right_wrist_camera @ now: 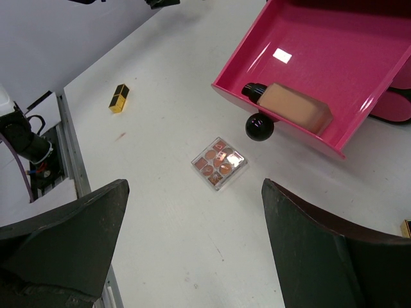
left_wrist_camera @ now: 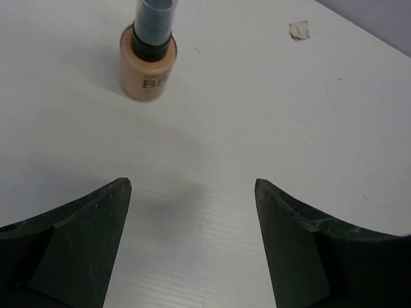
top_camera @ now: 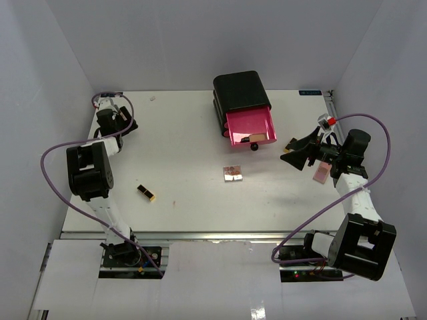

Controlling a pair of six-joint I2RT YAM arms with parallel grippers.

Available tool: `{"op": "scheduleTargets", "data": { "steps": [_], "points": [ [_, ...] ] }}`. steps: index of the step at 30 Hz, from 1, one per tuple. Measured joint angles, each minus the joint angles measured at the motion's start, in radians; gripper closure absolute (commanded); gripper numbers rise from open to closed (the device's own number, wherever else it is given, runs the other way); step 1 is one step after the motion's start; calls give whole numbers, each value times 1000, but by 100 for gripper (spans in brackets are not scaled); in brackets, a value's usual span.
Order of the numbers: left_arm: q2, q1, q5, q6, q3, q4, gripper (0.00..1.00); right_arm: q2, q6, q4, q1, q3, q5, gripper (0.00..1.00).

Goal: Organize the makeup

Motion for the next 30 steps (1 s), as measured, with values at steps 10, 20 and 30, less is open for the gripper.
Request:
{"op": "scheduleTargets", "data": {
  "steps": [10,20,30],
  "points": [
    [176,4,-80,119,175,60,13,2,0,-1,-5,0,-8,9],
    [336,4,-137,174,351,43,14,20,0,-1,-6,0,-11,9],
    [407,4,-140,204,468,23,29,42,0,-1,-6,0,-12,9]
  ]
}}
